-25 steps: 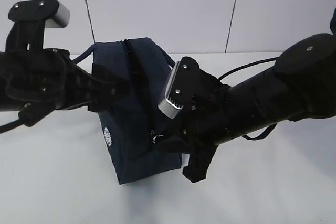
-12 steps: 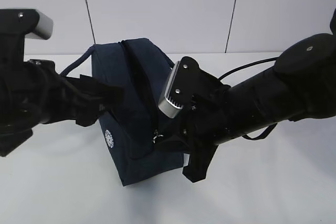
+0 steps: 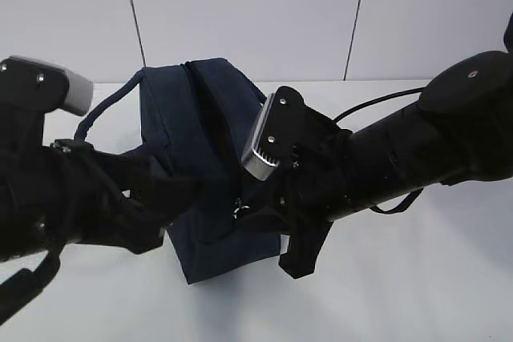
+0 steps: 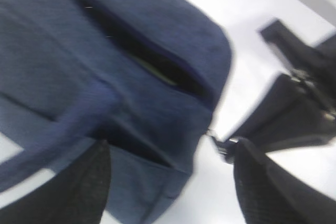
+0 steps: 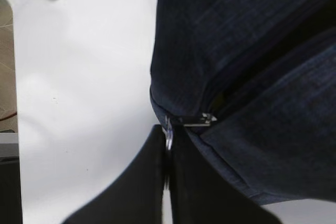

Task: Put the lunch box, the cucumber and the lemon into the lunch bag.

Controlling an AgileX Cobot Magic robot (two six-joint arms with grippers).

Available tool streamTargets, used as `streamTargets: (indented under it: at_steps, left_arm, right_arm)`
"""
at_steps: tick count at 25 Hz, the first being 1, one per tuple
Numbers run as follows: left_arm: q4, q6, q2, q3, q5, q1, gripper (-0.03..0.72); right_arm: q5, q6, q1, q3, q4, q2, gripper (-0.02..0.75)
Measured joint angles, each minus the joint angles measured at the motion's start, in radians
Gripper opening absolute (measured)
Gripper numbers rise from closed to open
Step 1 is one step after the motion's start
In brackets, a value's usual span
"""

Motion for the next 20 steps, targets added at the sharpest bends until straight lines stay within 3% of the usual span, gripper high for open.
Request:
streamTargets:
  at_steps: [4, 20]
  left_arm:
    - [-0.021, 0.0, 0.002, 0.02, -0.03, -0.051, 0.524]
    - [-0.028, 0.0, 0.141, 0.073, -0.135, -0.053, 0.519]
  right_arm:
    - [0.0, 0.0, 0.0, 0.0, 0.0, 0.0, -0.013]
    - [0.0, 0.002, 0.0, 0.0, -0.002, 0.0, -0.013]
